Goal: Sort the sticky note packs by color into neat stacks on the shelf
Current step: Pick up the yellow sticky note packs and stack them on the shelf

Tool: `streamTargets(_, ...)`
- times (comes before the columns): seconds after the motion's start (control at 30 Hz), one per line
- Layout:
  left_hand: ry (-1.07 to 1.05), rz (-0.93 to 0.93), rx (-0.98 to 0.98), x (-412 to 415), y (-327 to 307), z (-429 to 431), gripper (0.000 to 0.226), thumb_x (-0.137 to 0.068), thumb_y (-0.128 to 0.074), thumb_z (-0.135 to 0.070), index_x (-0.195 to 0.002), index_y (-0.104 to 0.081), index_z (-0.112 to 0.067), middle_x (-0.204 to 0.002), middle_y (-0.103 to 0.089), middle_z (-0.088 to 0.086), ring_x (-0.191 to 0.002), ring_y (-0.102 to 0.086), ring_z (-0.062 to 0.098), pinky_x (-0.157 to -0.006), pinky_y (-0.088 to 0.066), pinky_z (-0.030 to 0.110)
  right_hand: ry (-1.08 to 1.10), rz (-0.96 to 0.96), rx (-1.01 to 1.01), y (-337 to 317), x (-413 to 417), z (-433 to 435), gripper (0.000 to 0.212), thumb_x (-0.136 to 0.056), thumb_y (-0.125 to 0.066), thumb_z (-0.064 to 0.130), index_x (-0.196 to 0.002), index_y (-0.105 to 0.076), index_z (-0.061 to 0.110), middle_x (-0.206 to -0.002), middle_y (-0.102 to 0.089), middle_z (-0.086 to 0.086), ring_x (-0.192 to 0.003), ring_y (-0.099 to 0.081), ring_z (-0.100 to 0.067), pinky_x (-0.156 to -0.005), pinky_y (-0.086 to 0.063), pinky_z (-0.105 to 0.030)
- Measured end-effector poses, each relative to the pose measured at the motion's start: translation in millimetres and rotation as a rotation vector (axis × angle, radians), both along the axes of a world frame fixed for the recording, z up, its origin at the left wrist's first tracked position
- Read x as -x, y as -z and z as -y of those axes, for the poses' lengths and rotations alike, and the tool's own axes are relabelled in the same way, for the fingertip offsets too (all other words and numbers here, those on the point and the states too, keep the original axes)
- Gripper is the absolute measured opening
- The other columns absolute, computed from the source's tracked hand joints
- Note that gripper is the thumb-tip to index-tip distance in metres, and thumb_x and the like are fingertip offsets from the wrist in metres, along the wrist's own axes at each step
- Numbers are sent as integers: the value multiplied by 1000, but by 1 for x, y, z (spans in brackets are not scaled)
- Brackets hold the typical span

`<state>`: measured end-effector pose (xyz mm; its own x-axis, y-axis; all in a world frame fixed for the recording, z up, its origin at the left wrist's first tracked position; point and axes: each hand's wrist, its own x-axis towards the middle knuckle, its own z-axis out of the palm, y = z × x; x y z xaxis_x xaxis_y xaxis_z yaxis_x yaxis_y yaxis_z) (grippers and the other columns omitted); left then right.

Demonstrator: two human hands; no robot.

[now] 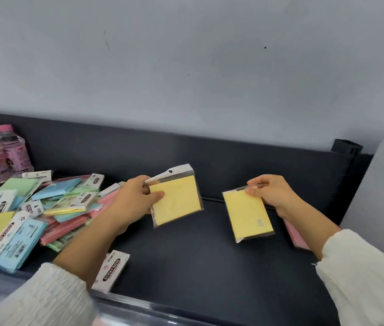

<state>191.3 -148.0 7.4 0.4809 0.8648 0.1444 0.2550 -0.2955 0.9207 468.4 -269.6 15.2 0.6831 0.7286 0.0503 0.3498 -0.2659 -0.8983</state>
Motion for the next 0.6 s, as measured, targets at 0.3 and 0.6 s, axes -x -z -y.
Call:
streamTargets(0.3,165,-61,7,-50,-5,0,9,-91,-59,-11,-98,-55,-11,-104,-67,17,-95,-66,25,-83,-56,45,85,344,246,34,-32,-7,45,-83,-70,13,-126,-57,10,-124,-62,-8,-115,-56,-22,-91,-42,-26)
streamTargets(0.6,314,-42,227,-125,12,24,15,-95,-53,-9,-108,-48,-14,-112,-61,10,-103,-62,21,-80,-57,36,72,294,71,0,-25,29,32,-91,-55,2,-118,-63,16,-122,-61,1,-110,-53,-12,-90,-40,-23)
